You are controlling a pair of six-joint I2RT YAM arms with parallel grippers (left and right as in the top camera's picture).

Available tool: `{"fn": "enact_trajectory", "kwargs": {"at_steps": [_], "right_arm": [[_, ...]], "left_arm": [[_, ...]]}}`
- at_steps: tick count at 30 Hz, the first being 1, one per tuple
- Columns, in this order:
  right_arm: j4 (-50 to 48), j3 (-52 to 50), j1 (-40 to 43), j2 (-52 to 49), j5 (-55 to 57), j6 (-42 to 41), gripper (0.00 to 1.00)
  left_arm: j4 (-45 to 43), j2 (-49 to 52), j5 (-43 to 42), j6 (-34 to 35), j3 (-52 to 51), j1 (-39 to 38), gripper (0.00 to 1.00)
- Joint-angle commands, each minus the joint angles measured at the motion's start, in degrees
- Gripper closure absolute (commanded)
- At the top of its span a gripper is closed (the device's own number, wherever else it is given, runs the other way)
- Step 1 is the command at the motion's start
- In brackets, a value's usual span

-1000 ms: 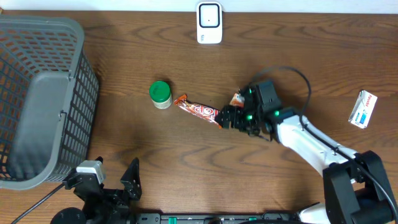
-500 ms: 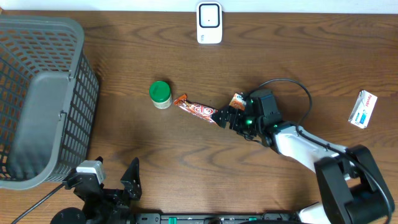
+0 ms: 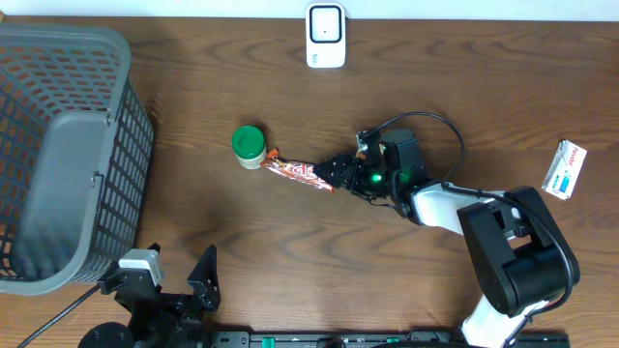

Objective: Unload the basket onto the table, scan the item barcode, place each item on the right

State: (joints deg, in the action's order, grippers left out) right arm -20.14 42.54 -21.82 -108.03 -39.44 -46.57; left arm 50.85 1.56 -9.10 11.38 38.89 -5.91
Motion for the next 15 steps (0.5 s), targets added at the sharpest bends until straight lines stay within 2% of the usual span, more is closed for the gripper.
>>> {"fn": "enact_trajectory", "kwargs": {"at_steps": [1,2,5,9,13,15], "right_arm": [[3.19,-4.66,-0.35,-6.58,6.93,1.68,0.21],[3.19,-4.66,-0.35,-6.56,6.95,1.70,0.41],[3.19,-4.66,-0.35,-6.58,6.97,1.70,0.60],[3.15,-4.66,-0.44,-6.58,7.69,2.10,0.65],[2.58,-4.66,-1.20,-6.58,9.68,2.29,0.59],[2.29,-4.66,-1.77,-6.58,10.49,2.27,0.72]], "left_arm": [[-0.07,-0.13,-0.55,-0.11,-0.07,-0.28,0.06],[-0.07,-0.13,-0.55,-0.11,-0.07,-0.28,0.06],[-0.07,-0.13,-0.55,-0.11,-0.07,-0.28,0.06],[-0.07,-0.13,-0.55,-0.11,-0.07,-0.28,0.06],[-0.04,-0.13,-0.55,-0.11,-0.07,-0.28,0.06],[-0.07,-0.13,-0.55,-0.11,-0.07,-0.28,0.06]]}}
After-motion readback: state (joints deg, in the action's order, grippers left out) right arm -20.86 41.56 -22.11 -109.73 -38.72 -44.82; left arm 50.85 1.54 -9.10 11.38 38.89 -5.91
